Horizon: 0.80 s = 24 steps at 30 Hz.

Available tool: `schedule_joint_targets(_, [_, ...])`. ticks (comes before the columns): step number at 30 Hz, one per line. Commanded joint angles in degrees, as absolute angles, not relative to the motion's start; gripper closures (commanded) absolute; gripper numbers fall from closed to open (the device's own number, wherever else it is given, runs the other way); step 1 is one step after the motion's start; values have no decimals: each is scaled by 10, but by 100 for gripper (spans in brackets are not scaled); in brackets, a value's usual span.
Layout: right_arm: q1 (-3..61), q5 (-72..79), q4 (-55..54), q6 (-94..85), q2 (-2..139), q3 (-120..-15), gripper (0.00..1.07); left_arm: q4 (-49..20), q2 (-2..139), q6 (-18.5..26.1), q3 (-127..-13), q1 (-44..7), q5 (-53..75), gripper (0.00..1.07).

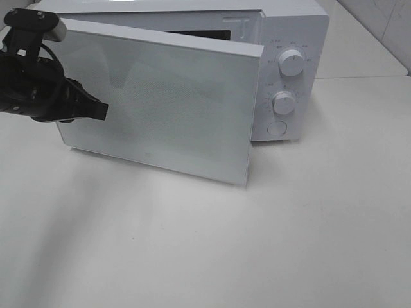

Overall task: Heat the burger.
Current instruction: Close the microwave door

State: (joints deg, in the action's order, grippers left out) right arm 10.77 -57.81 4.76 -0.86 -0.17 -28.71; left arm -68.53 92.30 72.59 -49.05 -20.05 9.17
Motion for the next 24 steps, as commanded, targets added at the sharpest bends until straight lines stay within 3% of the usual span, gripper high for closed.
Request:
schedule_joint_targets(1, [105, -571, 50, -14, -17, -286, 48, -692, 939, 728, -510, -217, 82, 106])
schedule_joint_targets(24, [105, -571, 50, -14, -17, -286, 48, -692, 1093, 728, -713, -335, 48, 106])
